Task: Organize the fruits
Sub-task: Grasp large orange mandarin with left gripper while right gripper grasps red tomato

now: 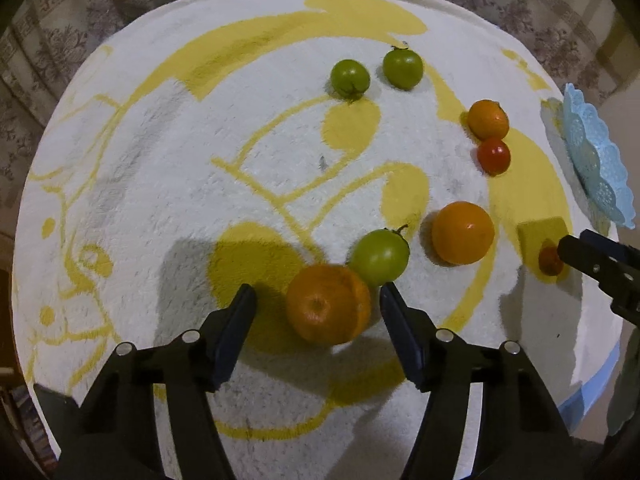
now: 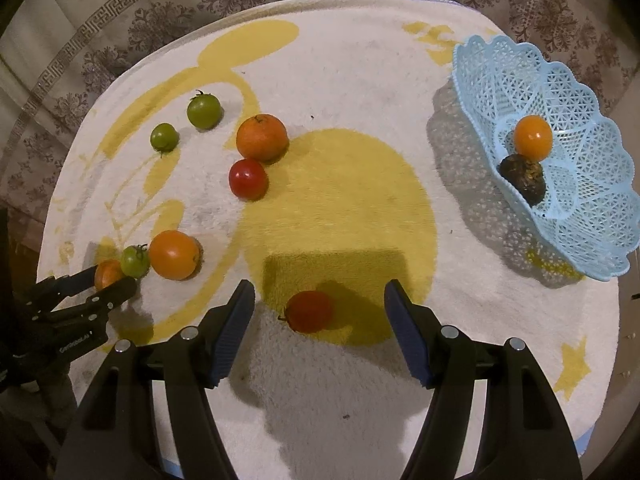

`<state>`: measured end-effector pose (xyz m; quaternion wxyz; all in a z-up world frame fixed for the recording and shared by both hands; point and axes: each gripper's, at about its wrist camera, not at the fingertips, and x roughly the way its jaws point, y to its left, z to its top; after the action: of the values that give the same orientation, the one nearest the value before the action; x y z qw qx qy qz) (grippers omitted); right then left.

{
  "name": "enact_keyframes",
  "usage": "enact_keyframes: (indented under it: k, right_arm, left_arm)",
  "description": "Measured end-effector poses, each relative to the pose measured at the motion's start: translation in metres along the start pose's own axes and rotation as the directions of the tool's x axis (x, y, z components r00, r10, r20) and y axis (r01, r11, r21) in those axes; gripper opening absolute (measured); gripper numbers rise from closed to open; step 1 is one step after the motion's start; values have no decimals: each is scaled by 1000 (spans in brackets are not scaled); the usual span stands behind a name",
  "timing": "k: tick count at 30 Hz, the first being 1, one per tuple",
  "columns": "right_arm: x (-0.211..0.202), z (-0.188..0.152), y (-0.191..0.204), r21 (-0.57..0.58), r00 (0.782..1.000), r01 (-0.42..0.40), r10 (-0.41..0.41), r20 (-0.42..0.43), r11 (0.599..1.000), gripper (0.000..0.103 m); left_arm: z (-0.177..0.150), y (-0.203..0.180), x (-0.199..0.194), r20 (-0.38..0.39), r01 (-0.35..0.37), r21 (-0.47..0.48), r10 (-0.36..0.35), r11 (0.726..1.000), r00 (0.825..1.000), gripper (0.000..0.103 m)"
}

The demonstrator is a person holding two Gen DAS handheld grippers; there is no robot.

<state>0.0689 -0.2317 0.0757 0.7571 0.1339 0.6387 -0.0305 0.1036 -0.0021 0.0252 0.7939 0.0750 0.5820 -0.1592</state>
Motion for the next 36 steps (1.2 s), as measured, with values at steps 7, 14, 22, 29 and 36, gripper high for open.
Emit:
enact_keyframes:
  k: [7,14,22,29,36]
  right_arm:
    - [11,2,-1,7,1000,8,-8,-18,1000,69]
    - [15,-4,-8,24,999,-13,14,-47,1000,54]
    - [12,-11,-14,50,998,-29,31,-50,998,49]
    - [19,-14,-1,8,997,-21,21,-70,1000,39]
    - [18,-16,9,-39,998,25,-27,-58,999,28]
  left_arm:
    - [1,-4,-4,-3,38,21,-38,999,999,40]
    - [-2,-1,-15,3,74,9,-74,997,997,39]
    - [-3,-1,-26,16,97,10,-97,995,995,39]
    - [-2,-2,-30,27,93,9,-93,996,995,39]
    - [-4,4,-31,23,111,-17,-111,994,994,39]
